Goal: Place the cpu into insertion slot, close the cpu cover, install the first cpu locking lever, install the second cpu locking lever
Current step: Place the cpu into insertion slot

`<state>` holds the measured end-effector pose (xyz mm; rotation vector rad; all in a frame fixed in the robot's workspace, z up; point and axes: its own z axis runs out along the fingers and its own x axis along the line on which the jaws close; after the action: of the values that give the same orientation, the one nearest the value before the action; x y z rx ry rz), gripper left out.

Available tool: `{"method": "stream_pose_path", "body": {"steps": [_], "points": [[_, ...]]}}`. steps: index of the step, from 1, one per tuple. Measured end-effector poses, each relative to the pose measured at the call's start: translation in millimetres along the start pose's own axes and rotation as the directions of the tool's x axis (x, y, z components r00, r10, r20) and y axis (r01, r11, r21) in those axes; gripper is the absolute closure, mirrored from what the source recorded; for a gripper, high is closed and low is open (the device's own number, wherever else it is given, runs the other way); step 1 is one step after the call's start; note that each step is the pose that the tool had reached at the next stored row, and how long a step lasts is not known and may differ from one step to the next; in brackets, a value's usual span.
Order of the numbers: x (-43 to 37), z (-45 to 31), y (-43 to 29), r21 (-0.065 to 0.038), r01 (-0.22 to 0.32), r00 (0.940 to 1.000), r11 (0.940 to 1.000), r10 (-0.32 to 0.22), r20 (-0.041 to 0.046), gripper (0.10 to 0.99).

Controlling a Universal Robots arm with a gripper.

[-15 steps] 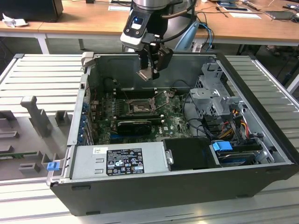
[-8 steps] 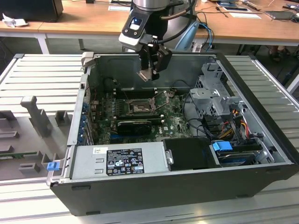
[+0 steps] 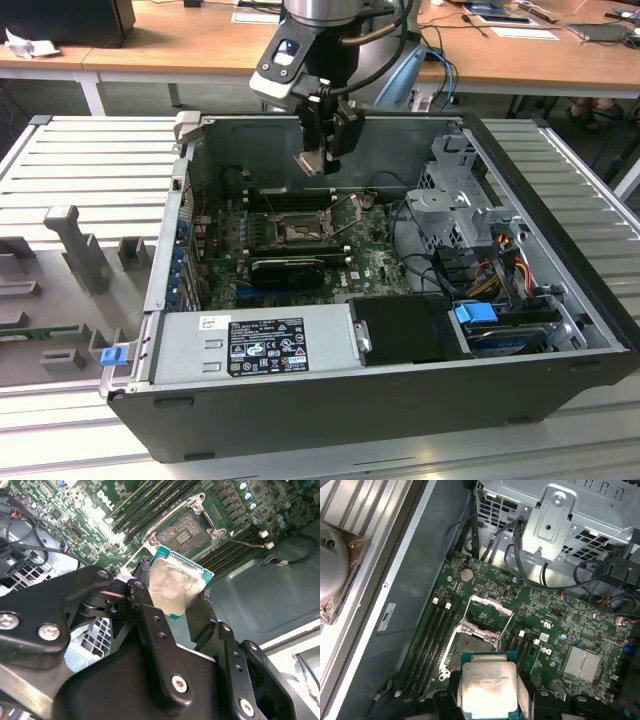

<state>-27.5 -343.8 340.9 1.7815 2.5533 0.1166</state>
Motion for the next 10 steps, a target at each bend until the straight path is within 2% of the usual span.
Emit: {"method": "stream_pose_path", "body": {"steps": [2,5,10], "points": [[0.0,1.4,-0.1,-0.002,-0.066,0.9978,0.9979,0.066,0.0050,0.557],[-0.1,3.9,-0.3,-0.004,-0.158,0.9874,0.9875,0.158,0.0118,0.557],[-0.2,6.4,-0.5,-0.007,-0.237,0.9714,0.9716,0.237,0.0174,0.557]]}}
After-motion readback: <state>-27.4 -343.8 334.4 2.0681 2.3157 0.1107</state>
